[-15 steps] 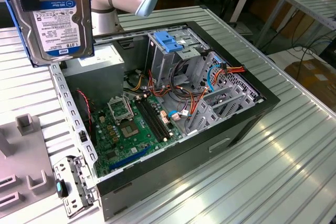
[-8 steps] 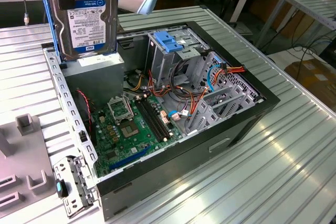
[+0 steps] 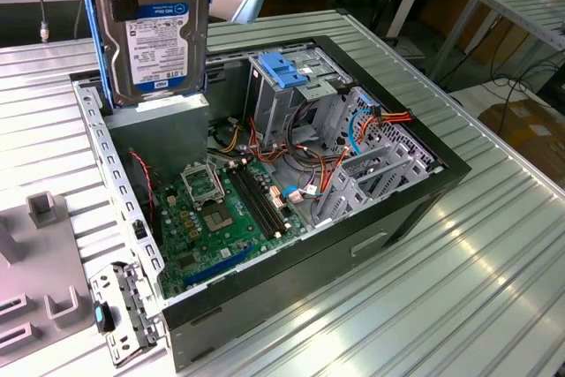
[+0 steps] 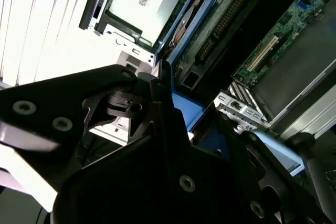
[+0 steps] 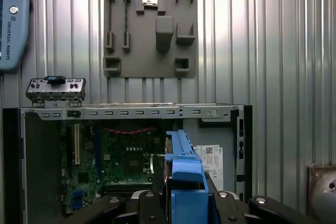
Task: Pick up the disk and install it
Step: 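Pick up the disk, then insert the disk into the insertion slot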
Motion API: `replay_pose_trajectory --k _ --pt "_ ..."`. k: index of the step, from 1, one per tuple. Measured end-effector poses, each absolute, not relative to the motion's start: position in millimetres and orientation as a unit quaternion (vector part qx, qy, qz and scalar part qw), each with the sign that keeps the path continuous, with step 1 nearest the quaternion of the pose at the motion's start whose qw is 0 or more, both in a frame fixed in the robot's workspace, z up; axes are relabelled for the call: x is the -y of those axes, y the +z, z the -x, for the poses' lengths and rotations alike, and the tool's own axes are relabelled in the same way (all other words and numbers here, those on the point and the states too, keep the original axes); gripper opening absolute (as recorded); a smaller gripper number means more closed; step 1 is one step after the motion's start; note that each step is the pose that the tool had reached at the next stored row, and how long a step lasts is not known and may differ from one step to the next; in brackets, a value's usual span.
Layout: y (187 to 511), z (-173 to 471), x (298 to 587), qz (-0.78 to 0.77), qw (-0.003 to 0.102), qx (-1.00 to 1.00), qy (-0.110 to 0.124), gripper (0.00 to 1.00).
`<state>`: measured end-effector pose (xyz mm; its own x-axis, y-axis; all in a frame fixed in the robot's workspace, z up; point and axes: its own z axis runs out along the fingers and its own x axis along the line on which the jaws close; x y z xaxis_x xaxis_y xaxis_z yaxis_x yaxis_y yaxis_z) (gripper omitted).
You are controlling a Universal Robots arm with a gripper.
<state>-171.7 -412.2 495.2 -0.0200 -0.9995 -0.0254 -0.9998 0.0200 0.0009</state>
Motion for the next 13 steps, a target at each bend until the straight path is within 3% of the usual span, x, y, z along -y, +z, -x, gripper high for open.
replay_pose_trajectory --k 13 --pt "492.4 126.0 418.4 0.700 0.008 -0.714 0.009 0.37"
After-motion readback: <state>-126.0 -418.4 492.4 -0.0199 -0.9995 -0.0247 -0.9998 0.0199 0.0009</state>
